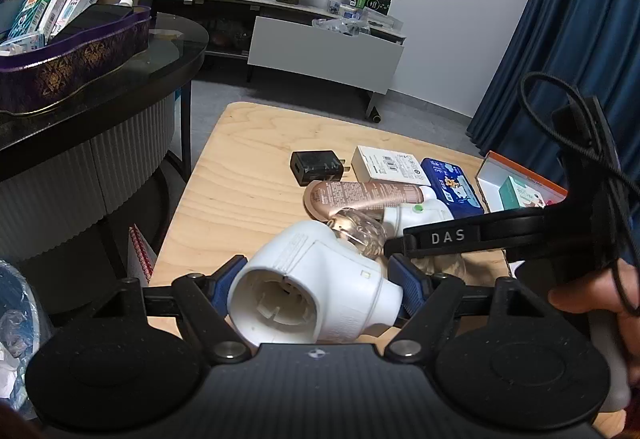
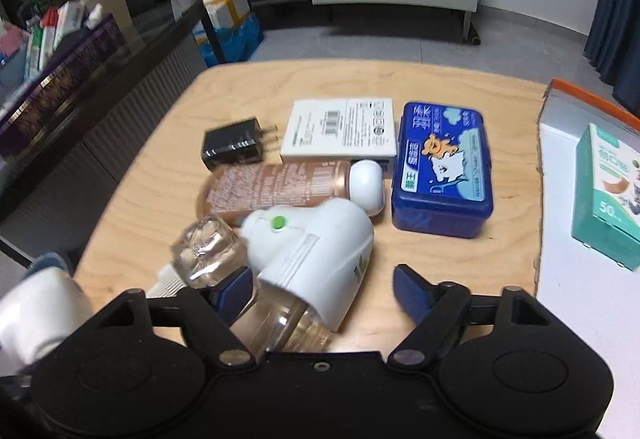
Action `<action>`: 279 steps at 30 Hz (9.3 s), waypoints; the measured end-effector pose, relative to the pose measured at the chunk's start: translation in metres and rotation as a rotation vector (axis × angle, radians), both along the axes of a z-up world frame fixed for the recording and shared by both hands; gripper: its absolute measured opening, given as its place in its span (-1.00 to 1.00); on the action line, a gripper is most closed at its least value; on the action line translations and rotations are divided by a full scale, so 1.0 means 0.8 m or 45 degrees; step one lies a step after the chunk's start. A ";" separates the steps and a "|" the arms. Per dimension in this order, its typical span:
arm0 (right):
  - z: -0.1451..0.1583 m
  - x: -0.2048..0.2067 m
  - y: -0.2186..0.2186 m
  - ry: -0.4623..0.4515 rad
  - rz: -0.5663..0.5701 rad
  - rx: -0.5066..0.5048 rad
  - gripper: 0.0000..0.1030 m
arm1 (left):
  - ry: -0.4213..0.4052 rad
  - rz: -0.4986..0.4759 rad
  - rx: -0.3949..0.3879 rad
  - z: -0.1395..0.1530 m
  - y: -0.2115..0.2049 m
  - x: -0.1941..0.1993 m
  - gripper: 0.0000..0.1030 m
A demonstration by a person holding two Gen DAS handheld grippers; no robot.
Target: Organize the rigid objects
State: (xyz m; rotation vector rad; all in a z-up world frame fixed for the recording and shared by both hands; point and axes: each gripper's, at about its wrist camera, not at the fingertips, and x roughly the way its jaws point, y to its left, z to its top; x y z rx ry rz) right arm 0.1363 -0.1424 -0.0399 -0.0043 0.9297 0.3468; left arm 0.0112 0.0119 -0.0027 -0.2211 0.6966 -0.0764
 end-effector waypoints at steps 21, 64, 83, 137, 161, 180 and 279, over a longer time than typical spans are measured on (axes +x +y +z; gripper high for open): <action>0.083 -0.117 -0.129 -0.277 -0.204 0.011 0.39 | -0.085 -0.107 0.008 0.037 -0.068 -0.006 0.51; 0.064 -0.208 -0.321 -0.277 -0.622 0.092 0.39 | 0.086 -0.297 0.174 -0.011 -0.174 0.035 0.93; 0.063 -0.200 -0.300 -0.271 -0.569 0.097 0.39 | 0.060 -0.328 0.286 -0.061 -0.167 -0.004 0.40; 0.099 -0.156 -0.332 -0.370 -0.572 0.023 0.39 | -0.105 -0.484 0.130 0.062 -0.301 0.042 0.40; 0.079 -0.119 -0.331 -0.311 -0.560 -0.016 0.39 | -0.054 -0.485 0.130 0.047 -0.308 0.055 0.41; 0.062 -0.095 -0.329 -0.268 -0.552 -0.040 0.39 | -0.022 -0.481 0.130 0.036 -0.311 0.062 0.41; 0.104 -0.130 -0.305 -0.401 -0.532 -0.041 0.59 | -0.053 -0.488 0.167 0.043 -0.287 0.012 0.83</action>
